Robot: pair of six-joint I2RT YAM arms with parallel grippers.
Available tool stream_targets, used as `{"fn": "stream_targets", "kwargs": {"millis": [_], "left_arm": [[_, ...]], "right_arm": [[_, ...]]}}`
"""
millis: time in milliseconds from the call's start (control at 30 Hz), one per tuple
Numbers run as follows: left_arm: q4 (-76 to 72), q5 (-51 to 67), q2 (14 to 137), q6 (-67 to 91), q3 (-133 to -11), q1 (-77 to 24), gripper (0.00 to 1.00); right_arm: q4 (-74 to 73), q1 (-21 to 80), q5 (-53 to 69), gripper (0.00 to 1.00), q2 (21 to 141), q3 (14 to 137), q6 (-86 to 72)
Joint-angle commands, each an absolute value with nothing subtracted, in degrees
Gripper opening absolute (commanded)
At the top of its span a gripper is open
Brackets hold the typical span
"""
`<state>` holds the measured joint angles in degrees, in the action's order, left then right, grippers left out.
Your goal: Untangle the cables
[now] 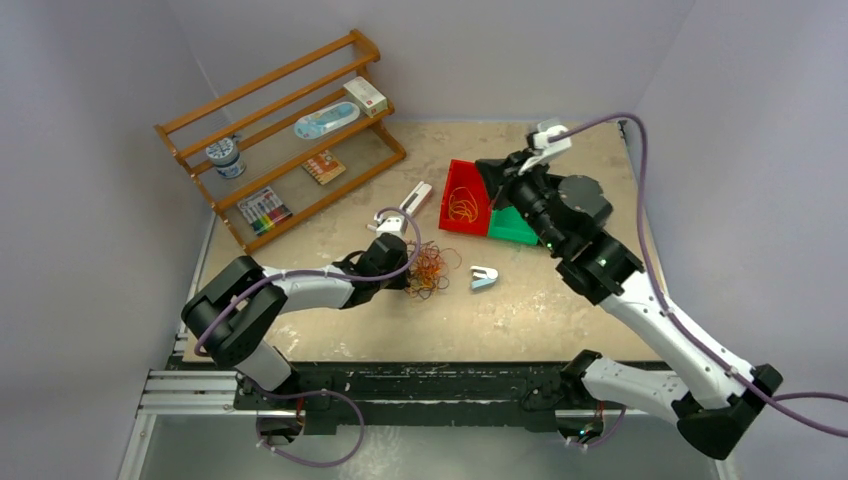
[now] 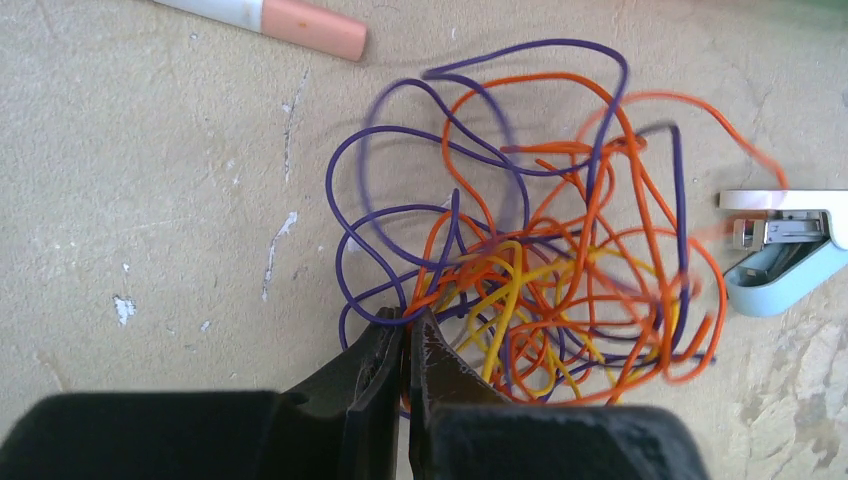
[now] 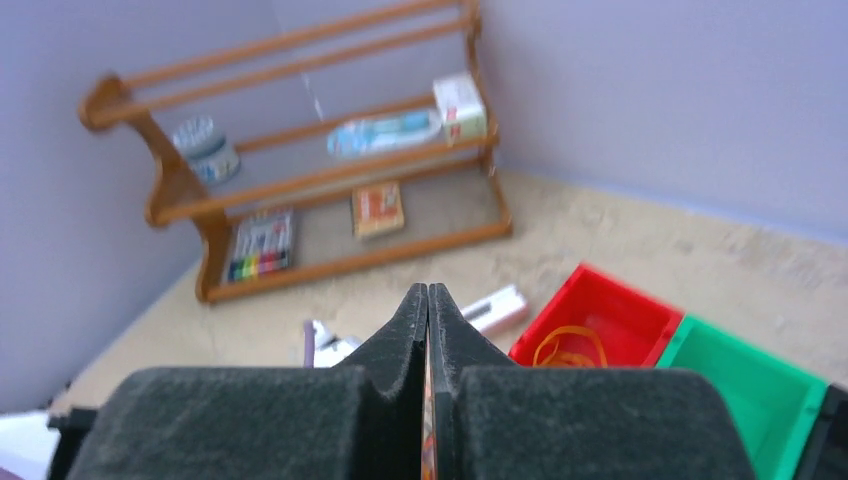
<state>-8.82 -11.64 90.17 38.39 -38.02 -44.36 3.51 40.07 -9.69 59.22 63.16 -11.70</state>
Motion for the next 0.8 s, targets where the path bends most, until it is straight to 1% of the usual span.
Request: {"fn": "stream_targets", "kwargs": {"millis": [0, 100, 233, 333, 433, 600, 767], "left_arm": [[-6.9, -13.6, 90.7, 38.2, -37.8, -44.0, 0.00], [-6.9, -13.7, 90.4, 38.3, -37.6, -44.0, 0.00], [-7.0, -13.8, 89.2, 38.2, -37.4, -44.0, 0.00], [-7.8, -13.3, 88.0, 38.2, -37.1, -44.1, 0.00], [-9.7, -13.4, 85.7, 40.6, -35.4, -43.6, 0.00], [-11.7, -13.6, 83.6, 47.0, -33.9, -41.1, 0.00], [-12.0, -17.3, 80.4, 51.9, -32.8, -40.0, 0.00]], "right_arm": [[7.6, 39.9, -15.2, 0.00, 56.4, 66.6, -6.5], [6.6, 39.8, -14.5, 0.00, 56.6, 67.1, -4.8], [0.6, 39.8, -6.3, 0.00, 59.9, 67.4, -5.1], [1.2, 39.9, -1.5, 0.16, 60.1, 61.9, -9.1], [6.8, 39.8, 0.9, 0.25, 58.9, 53.7, -12.8], [16.3, 40.0, 10.4, 0.33, 61.6, 44.0, -17.3], [25.4, 41.3, 17.5, 0.40, 67.4, 39.7, -18.4]]}}
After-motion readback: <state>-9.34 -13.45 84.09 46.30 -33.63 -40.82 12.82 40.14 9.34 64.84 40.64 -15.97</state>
